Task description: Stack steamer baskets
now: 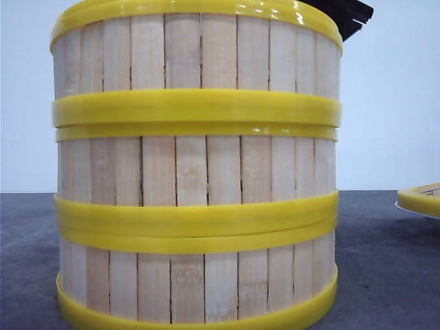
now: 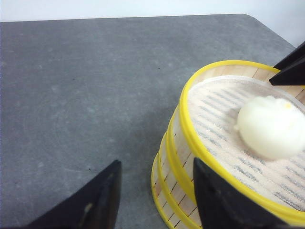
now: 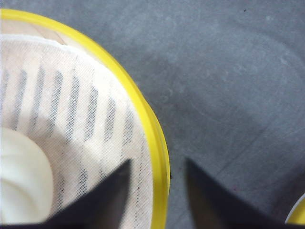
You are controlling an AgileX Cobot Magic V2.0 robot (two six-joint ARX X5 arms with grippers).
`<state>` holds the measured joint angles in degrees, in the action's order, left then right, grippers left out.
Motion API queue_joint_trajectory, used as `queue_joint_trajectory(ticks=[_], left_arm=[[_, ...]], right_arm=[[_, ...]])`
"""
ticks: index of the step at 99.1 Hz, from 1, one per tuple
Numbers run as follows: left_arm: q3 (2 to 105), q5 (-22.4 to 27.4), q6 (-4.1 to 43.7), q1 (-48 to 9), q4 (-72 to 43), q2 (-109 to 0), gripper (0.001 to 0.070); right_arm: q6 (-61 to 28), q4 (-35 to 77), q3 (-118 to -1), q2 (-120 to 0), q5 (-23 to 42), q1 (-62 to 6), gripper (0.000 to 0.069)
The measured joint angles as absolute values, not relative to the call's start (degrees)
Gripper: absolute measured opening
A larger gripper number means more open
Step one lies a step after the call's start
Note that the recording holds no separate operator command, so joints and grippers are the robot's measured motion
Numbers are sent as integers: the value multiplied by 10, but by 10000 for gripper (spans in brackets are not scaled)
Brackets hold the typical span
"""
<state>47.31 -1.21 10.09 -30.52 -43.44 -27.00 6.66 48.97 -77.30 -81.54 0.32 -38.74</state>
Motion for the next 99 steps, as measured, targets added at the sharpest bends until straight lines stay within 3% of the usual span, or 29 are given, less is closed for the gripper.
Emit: queue_joint_trajectory(ticks=[9, 28, 51, 77, 99], left_arm=[[473, -12, 101, -305, -434, -270, 280], [473, -12, 101, -305, -434, -270, 280], [473, -12, 97, -305, -434, -270, 280], [473, -12, 89, -305, -432, -270, 280], [473, -12, 86, -305, -429, -270, 280]], right_arm=[[67, 485, -773, -815, 16, -387, 332], [67, 479, -773, -803, 59, -380, 344], [67, 477, -771, -688, 121, -345, 344], [65, 541, -771, -609, 136, -229, 344], [47, 555, -752, -623, 101, -100, 344]])
